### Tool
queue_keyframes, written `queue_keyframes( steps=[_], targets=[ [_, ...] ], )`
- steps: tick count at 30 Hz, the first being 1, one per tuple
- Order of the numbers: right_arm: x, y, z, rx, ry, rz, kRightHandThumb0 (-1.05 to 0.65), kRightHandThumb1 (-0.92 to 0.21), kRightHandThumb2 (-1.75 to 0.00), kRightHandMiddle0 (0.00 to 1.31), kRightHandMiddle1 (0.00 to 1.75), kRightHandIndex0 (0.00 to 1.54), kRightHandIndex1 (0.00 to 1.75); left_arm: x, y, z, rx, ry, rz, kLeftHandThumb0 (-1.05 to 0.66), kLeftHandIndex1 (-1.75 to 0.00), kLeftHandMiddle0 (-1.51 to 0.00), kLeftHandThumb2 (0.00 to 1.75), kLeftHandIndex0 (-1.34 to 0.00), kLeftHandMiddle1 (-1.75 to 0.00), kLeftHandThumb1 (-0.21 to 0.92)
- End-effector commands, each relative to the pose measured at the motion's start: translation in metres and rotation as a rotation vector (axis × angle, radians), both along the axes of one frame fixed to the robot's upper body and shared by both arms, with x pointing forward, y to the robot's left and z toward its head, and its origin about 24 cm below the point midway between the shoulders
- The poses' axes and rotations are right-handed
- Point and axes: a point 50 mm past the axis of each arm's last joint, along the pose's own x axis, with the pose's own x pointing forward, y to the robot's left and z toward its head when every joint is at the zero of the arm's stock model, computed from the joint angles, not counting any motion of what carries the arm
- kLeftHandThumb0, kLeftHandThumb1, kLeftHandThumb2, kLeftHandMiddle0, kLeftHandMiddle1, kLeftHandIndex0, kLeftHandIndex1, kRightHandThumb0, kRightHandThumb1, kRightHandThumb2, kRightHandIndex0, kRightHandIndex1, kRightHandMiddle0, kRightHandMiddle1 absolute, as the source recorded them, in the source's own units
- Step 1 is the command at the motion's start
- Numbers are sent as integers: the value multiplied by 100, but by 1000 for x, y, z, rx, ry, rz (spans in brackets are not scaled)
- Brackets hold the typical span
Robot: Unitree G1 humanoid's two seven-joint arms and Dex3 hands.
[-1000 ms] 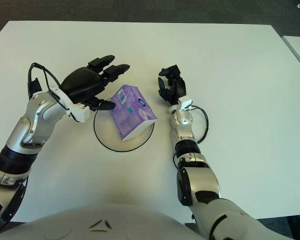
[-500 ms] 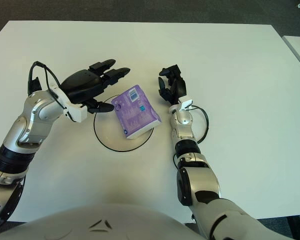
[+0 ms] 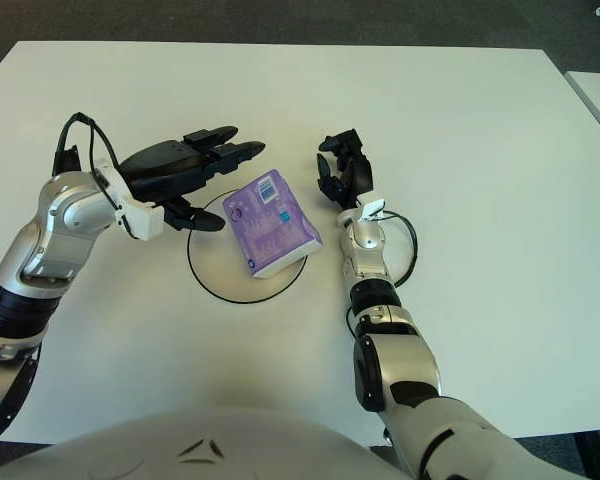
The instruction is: Put the tissue paper into the plate.
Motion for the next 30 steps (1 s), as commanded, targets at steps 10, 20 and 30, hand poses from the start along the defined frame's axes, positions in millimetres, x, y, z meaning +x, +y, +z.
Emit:
queue_keyframes(
  steps=[10,20,30],
  targets=[
    [-68,-4,-113,17,531,-20,-35,-92,-51,20,174,29,69,15,23,18,-117,-21,82,-105,0,0,65,0,0,92],
    [-68,-1,-110,9,497,-22,-35,-92,-52,19,175,28,69,9,40,30,-367,79,149,-105,0,0,72,0,0,92],
    [-68,-3,-109,0,487,-28,-35,-92,-52,19,175,29,68,27,56,25,-737,31,149,-99,0,0,87,0,0,92]
  ],
)
